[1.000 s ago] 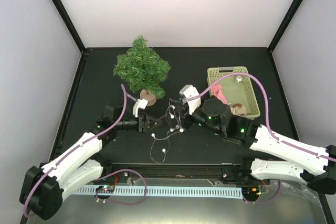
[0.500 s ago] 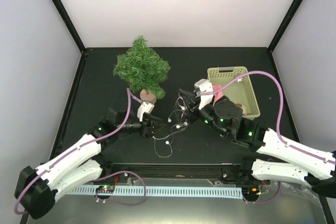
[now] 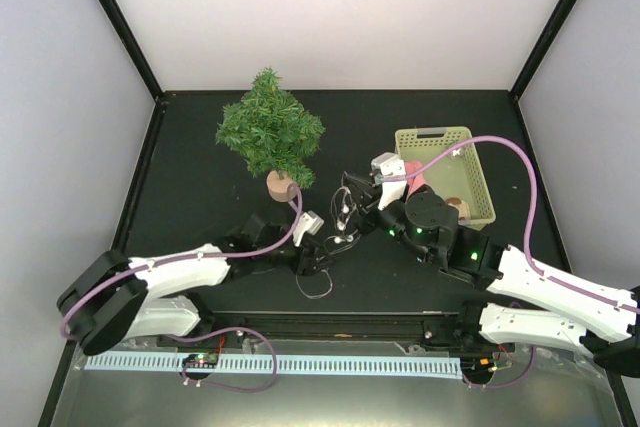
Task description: Decorate the small christmas tree
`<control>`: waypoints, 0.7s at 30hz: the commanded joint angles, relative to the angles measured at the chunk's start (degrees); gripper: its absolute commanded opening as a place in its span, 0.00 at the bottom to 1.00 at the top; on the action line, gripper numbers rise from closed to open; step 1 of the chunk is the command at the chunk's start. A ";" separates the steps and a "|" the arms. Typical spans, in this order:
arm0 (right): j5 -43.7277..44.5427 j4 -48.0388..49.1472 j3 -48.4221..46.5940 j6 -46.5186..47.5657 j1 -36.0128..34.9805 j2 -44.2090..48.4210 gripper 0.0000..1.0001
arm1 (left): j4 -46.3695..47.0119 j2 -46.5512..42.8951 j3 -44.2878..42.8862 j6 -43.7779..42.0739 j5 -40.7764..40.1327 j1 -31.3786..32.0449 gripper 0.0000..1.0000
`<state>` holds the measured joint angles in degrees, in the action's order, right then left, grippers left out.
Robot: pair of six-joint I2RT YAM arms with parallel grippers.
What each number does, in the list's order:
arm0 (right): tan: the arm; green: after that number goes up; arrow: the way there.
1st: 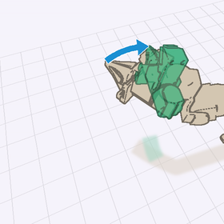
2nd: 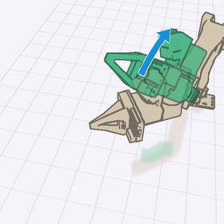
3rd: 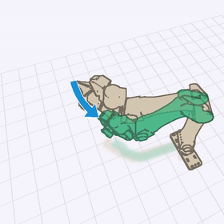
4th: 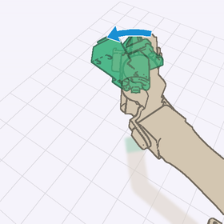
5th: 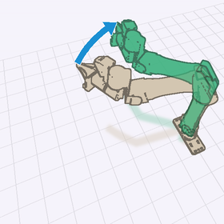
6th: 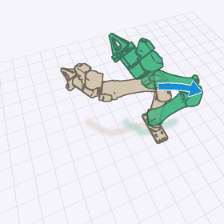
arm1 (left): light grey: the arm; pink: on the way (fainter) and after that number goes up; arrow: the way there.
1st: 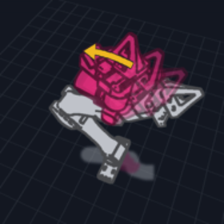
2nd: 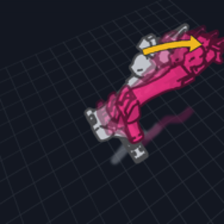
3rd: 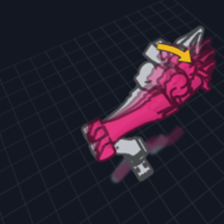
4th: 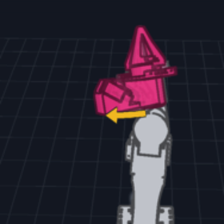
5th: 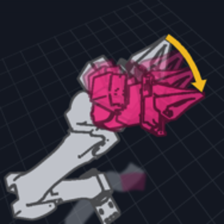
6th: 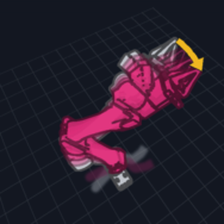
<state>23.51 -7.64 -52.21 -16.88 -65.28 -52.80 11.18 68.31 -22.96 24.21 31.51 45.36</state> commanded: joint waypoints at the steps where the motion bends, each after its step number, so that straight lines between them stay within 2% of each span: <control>1: 2.03 2.64 0.71 -0.87 -0.22 0.76 0.01 | 9.29 5.39 -0.51 -1.05 -1.42 1.08 0.56; 3: 2.21 2.65 0.83 -0.87 -0.20 0.91 0.01 | 11.48 8.74 -0.28 -1.23 -1.88 1.26 0.55; 4: 2.36 2.75 0.87 -0.83 -0.25 0.95 0.01 | 12.13 10.09 -0.36 -1.24 -1.83 1.22 0.48; 5: 2.59 2.81 0.90 -0.74 -0.14 1.06 0.01 | 11.96 11.15 -0.91 -1.38 -1.47 1.22 0.35; 7: 3.31 2.78 1.03 -0.38 -0.20 1.32 0.01 | 11.70 10.75 -1.09 -0.99 -0.47 1.22 0.16; 10: 7.19 1.66 0.99 1.23 -0.12 1.91 0.01 | 6.19 3.27 -0.98 -0.84 -3.70 1.22 0.03; 15: 18.18 1.39 2.82 5.14 1.77 3.58 0.01 | -10.81 -17.31 -3.66 -3.99 -11.52 1.22 0.02; 18: 19.89 -0.24 3.53 4.07 5.48 4.32 0.01 | -18.54 -27.64 -5.22 -5.67 -19.26 1.17 0.02; 21: 21.39 0.64 4.15 5.72 7.43 5.33 0.01 | -23.72 -33.21 -6.24 -7.44 -25.36 1.08 0.02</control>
<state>38.54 -7.94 -48.97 -13.06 -60.12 -49.17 -0.38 40.80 -26.61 20.45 17.23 46.26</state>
